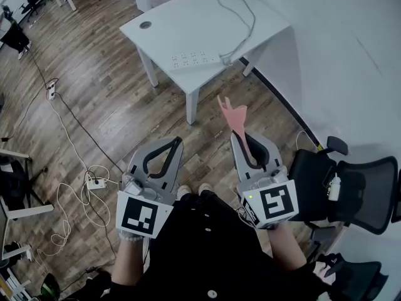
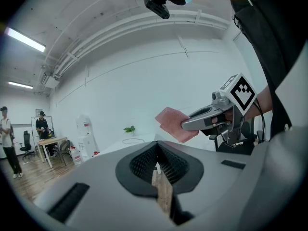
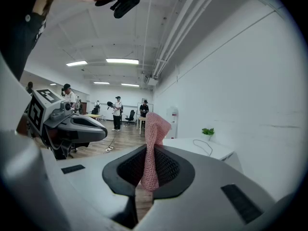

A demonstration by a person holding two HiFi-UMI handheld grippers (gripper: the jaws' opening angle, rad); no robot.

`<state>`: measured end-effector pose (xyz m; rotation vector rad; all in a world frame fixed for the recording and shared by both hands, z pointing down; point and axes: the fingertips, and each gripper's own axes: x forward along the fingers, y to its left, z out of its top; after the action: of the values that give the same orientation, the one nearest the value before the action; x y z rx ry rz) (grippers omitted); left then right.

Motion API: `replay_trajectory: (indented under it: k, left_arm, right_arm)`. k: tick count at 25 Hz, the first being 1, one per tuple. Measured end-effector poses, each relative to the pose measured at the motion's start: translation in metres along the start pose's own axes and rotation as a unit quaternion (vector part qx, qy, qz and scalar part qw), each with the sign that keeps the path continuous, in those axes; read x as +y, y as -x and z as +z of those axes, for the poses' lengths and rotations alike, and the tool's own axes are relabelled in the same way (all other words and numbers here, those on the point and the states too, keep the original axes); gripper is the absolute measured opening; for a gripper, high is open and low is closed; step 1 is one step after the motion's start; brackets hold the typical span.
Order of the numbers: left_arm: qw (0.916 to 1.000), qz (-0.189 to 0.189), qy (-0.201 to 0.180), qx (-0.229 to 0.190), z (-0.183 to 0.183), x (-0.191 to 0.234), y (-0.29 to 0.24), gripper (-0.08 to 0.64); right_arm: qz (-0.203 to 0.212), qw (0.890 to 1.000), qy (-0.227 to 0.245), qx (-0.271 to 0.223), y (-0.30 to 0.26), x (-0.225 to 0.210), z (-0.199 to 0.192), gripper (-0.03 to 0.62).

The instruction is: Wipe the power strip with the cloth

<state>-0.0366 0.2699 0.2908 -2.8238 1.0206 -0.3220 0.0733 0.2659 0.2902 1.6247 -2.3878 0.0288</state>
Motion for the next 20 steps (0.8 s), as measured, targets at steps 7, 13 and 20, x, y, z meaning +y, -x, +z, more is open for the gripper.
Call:
replay_trajectory:
  k: [7, 13, 20]
  left_arm:
    - [1.0, 0.003, 0.003, -0.008, 0.0, 0.015, 0.01, 0.014]
    - [0.9998, 0.005, -0.003, -0.017, -0.006, 0.026, 0.021, 0.014]
    - [0.9998, 0.009, -0.003, -0.019, -0.011, 0.038, 0.031, 0.014]
  right_arm:
    - [-0.013, 1.0, 0.003, -0.012, -0.007, 0.008, 0.014, 0.054]
    - [-0.022, 1.0, 0.012, -0.012, -0.012, 0.019, 0.012, 0.054]
    - [-0.036, 0.999, 0.014, -0.02, -0.015, 0.024, 0.017, 0.054]
